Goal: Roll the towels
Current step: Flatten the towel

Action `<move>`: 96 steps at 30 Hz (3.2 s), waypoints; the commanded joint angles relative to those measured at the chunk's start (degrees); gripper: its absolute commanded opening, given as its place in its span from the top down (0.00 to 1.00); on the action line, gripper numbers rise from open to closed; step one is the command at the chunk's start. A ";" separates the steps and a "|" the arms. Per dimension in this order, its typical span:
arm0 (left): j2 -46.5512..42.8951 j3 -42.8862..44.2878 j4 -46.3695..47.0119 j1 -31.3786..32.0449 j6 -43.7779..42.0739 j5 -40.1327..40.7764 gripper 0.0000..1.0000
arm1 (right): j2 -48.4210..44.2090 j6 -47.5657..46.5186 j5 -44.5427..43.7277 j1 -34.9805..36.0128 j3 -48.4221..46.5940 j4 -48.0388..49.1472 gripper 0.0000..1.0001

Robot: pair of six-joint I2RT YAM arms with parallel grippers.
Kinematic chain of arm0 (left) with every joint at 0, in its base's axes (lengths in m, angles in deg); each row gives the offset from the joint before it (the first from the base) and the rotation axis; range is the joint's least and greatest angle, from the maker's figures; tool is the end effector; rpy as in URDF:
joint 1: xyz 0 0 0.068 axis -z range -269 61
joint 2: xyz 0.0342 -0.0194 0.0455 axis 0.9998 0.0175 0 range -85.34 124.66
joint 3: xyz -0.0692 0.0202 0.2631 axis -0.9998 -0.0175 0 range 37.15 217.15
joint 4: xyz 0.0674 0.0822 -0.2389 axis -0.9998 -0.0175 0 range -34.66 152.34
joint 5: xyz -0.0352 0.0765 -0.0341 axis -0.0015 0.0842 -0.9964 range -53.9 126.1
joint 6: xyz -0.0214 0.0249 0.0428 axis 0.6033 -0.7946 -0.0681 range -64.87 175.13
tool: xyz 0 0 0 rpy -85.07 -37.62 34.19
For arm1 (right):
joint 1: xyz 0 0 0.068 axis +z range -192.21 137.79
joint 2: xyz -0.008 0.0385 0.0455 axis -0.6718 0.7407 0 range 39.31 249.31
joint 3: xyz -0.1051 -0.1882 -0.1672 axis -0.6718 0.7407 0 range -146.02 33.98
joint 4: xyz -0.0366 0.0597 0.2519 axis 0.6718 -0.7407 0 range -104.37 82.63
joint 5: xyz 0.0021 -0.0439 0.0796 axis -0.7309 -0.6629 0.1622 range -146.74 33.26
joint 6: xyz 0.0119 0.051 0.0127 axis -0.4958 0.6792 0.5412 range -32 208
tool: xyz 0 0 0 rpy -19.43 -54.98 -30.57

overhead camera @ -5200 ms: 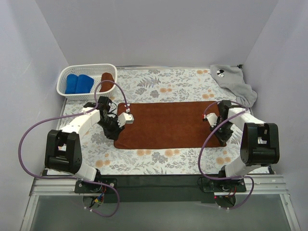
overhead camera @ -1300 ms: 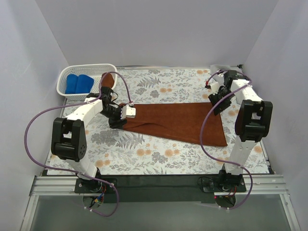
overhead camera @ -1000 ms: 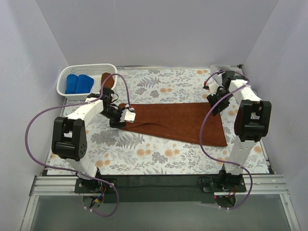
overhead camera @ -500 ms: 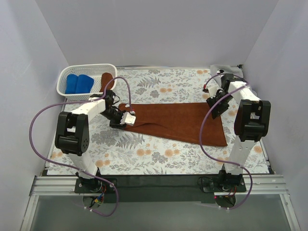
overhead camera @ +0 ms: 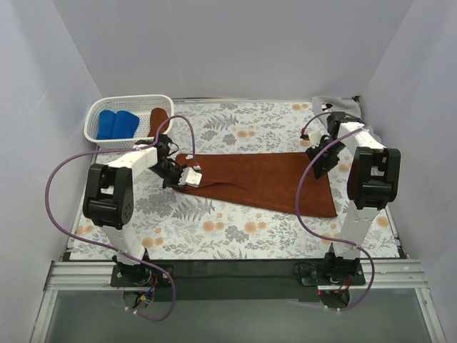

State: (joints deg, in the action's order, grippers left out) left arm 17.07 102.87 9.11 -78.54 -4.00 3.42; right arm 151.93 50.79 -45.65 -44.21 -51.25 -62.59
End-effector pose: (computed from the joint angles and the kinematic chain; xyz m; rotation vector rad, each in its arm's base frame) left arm 0.3006 -0.0750 0.1691 1.6037 2.3070 -0.7499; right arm 0.3807 -0.0065 0.1897 -0.9095 2.8048 0.2057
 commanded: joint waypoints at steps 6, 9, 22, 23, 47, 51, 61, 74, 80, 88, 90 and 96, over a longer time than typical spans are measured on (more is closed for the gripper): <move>-9.85 -0.06 -9.16 0.18 -2.21 -1.94 1.00 | -0.38 -0.32 -0.28 0.07 2.70 1.17 0.67; -13.71 -2.16 -12.68 0.18 -3.09 -1.77 1.00 | -0.65 -0.41 -0.46 0.07 2.88 1.17 0.67; -25.33 -13.14 -21.30 -0.18 -5.47 3.15 1.00 | -1.96 -1.55 -1.95 0.07 3.67 1.26 0.67; -25.42 -13.76 -21.30 -0.18 -5.55 4.20 1.00 | -1.96 -1.64 -1.95 0.07 3.84 1.26 0.67; -17.72 -6.76 -9.54 -2.99 11.28 2.82 0.65 | -2.41 -0.85 -0.90 0.07 -0.10 1.08 0.68; -6.31 5.71 -0.12 -3.16 32.39 5.35 0.81 | 0.23 1.00 -0.81 0.07 -5.10 1.43 0.69; 7.71 18.83 11.93 -3.34 51.48 13.69 0.65 | 12.34 5.39 -3.44 -0.02 -26.27 2.49 0.69; 10.17 20.42 11.05 -3.78 51.31 13.79 0.57 | 18.60 5.05 -2.48 -0.02 -27.45 2.57 0.64; 11.40 21.65 10.52 -3.87 52.10 13.96 0.55 | 19.04 3.81 -3.36 -0.20 -25.07 2.58 0.65; 14.04 24.19 9.47 -3.95 52.10 15.02 0.54 | 19.83 2.67 -3.54 -0.64 -24.55 2.58 0.85; 15.10 25.42 9.20 -3.95 52.28 15.11 0.54 | 19.40 2.41 -3.27 -0.72 -23.84 2.58 0.92; 17.65 27.80 9.29 -4.13 52.72 14.50 0.56 | 18.69 2.23 -2.92 -0.72 -22.96 2.49 0.99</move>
State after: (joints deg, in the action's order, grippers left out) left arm 35.08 128.07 18.79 -82.17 48.15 18.30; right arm 171.29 54.03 -48.42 -44.45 -75.86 -59.45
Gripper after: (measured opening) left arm 0.444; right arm 0.022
